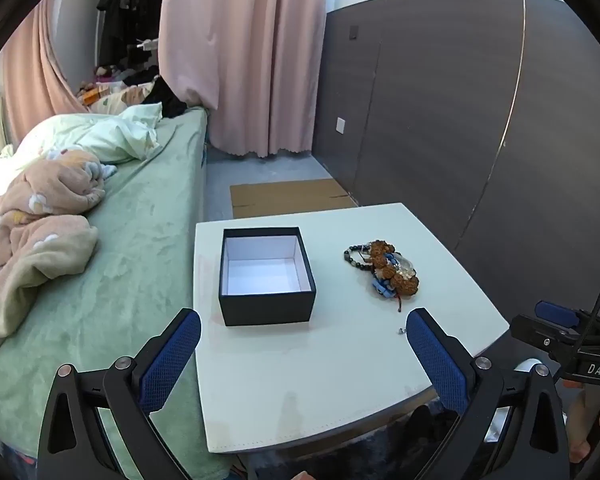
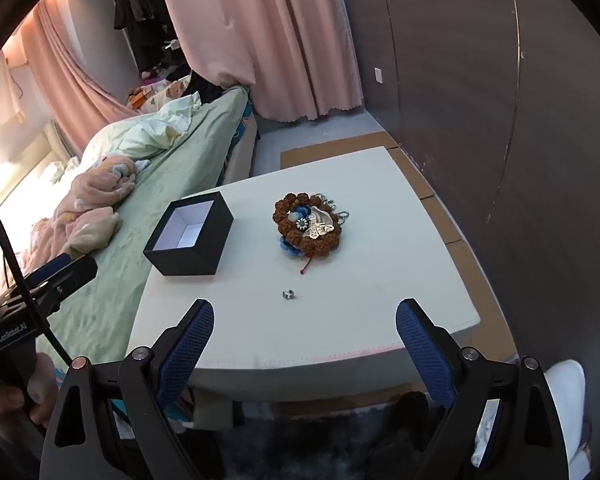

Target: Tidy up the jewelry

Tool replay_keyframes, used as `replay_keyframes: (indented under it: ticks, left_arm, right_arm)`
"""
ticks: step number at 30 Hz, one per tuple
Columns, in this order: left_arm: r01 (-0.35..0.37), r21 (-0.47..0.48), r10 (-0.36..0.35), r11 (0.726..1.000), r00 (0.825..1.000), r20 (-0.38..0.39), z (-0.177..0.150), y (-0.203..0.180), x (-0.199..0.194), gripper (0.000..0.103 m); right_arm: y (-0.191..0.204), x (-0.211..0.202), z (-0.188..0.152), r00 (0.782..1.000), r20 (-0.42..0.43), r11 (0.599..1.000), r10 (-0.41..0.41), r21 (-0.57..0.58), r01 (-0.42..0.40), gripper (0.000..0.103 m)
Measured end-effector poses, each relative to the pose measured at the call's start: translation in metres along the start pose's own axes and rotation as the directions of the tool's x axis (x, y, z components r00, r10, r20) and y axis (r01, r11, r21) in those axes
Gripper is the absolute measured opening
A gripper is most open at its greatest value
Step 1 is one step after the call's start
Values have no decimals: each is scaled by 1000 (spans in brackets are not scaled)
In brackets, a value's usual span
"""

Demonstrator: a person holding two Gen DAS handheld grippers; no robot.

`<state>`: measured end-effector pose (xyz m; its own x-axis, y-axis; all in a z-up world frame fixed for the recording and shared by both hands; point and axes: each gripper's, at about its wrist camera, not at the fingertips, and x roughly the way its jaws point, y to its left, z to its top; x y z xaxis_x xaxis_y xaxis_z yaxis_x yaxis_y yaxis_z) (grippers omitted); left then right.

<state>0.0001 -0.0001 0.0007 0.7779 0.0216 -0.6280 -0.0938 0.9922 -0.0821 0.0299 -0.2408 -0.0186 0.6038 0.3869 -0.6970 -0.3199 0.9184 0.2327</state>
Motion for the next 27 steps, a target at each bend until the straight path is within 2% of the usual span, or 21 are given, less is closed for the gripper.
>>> replay_keyframes:
  ticks: [2, 6, 12, 27]
  left_arm:
    - [-10, 12, 10, 1000, 1000, 6, -2, -4, 3, 103]
    - [35, -34, -35, 999, 999, 4, -1, 4, 1, 103]
    - [42, -55, -42, 998, 999, 18, 6, 9, -7, 103]
    - [73, -40, -71, 997, 997, 42, 4, 1, -14, 103]
  right_arm:
    - [1, -1, -1, 1000, 9, 1000, -3, 4, 3, 93]
    - [1, 2, 0, 1000, 6, 1000, -5, 5, 5, 93]
    - [0, 1, 2, 1000, 14, 1000, -11, 4, 11, 93]
    - [-1, -4, 2, 1000, 24, 1000, -8, 0, 8, 93]
